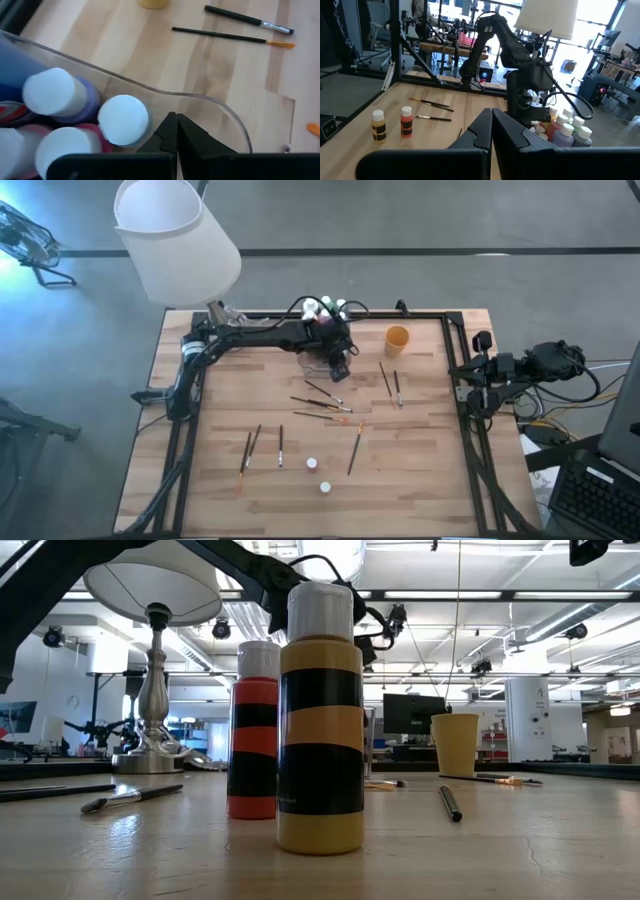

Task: Pick & Place Paint Supplies
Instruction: Adjust the small gray paint bottle in the bin

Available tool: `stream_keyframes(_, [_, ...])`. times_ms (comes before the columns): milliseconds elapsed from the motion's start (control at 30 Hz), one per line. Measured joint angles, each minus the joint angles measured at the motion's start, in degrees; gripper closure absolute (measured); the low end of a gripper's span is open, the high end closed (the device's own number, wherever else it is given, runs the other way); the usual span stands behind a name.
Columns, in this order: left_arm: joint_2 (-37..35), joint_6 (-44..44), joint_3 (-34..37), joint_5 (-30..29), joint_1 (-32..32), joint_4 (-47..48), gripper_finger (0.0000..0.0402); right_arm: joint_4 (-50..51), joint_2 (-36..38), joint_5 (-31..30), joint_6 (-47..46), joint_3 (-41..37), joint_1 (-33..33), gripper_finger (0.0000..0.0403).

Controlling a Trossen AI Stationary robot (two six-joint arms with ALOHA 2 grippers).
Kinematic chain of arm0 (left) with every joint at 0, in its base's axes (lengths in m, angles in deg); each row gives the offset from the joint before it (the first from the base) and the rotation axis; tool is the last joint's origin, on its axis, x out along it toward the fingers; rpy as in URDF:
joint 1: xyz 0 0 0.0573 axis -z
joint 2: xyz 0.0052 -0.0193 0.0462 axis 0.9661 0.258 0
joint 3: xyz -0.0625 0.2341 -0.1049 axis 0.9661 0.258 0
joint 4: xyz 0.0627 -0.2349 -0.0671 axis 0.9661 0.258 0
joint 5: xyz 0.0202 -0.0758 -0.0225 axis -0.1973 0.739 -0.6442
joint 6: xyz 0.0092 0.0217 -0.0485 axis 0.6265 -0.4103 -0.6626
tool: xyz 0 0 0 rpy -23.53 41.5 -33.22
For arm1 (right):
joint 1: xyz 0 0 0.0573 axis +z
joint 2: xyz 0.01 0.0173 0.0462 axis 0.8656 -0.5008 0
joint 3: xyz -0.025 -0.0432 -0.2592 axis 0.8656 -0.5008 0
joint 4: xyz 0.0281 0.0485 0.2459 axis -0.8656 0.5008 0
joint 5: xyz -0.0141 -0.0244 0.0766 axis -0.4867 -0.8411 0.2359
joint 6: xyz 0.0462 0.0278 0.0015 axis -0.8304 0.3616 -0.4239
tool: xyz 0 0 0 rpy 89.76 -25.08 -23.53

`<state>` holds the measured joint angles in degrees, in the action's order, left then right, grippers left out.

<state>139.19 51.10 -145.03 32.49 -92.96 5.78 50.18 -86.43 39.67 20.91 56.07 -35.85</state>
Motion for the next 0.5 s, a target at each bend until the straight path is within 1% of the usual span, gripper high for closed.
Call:
stream_keyframes(167, [0.0, 0.1, 0.0, -2.14, -0.02, 0.16, 0.0401, 0.0, 0.0, 0.0, 0.0, 0.0, 0.0, 0.0394])
stream_keyframes(300, [0.0, 0.52, 0.0, -4.95, -0.03, 0.05, 0.0401, 0.0, 0.0, -0.01, 0.0, 0.0, 0.0, 0.0394])
stream_keyframes(500, [0.0, 0.73, 0.0, -5.27, -0.04, 0.07, 0.0401, 0.0, 0.0, 0.0, 0.0, 0.0, -0.02, 0.0394])
